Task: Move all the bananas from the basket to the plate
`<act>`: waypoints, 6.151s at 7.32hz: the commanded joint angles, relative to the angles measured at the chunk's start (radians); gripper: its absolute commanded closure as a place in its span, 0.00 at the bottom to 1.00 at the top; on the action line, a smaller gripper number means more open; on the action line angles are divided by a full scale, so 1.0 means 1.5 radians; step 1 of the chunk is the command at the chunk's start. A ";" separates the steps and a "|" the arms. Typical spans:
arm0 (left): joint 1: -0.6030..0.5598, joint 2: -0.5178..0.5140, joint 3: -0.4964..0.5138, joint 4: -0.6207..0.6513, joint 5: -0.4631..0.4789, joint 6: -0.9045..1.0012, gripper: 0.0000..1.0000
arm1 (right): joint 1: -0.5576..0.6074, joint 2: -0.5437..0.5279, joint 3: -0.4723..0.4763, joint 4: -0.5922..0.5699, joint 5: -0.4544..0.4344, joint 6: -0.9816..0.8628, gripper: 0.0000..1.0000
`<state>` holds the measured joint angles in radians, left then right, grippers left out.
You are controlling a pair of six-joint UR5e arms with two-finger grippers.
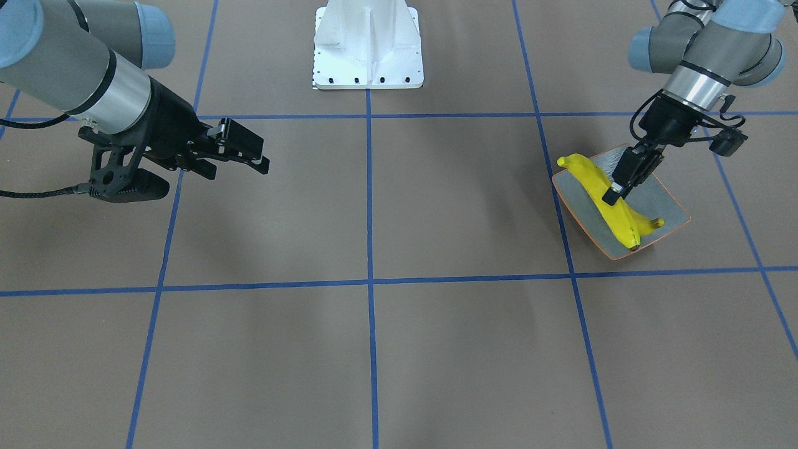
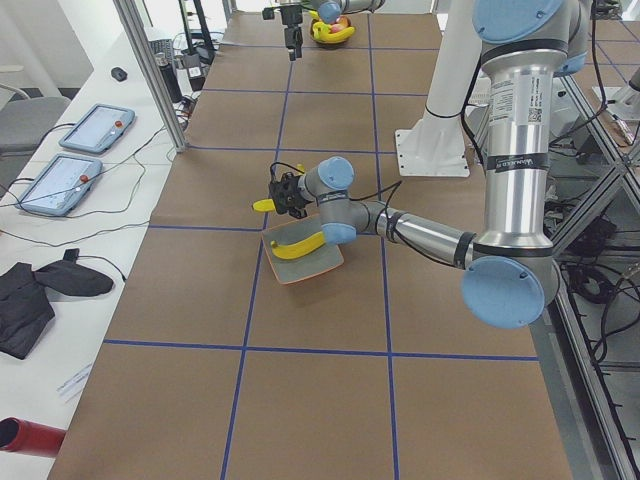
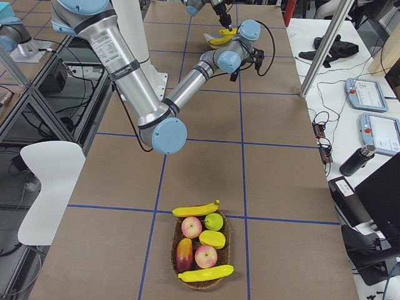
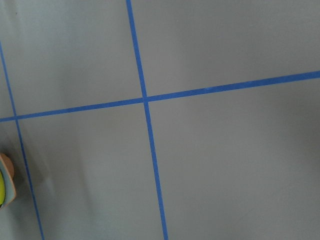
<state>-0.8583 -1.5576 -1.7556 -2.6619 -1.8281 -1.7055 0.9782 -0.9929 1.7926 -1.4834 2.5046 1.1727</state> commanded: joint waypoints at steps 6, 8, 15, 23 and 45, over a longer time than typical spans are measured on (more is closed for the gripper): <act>0.000 -0.012 0.082 -0.009 0.005 0.101 1.00 | -0.002 0.000 -0.004 0.000 -0.017 0.000 0.00; 0.001 -0.001 0.080 -0.011 0.003 0.103 0.57 | -0.002 -0.003 -0.004 0.000 -0.018 -0.001 0.00; -0.109 0.007 0.057 -0.006 -0.155 0.166 0.00 | 0.039 -0.064 0.015 0.000 -0.118 -0.056 0.00; -0.195 -0.101 0.055 0.219 -0.195 0.414 0.00 | 0.257 -0.388 -0.002 -0.227 -0.183 -0.713 0.00; -0.184 -0.136 0.067 0.213 -0.186 0.416 0.00 | 0.228 -0.507 -0.140 -0.166 -0.047 -0.865 0.02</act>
<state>-1.1336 -1.7617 -1.6554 -2.3401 -2.1077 -1.0815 1.3218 -1.7543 1.5858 -1.7328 2.4342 -0.1239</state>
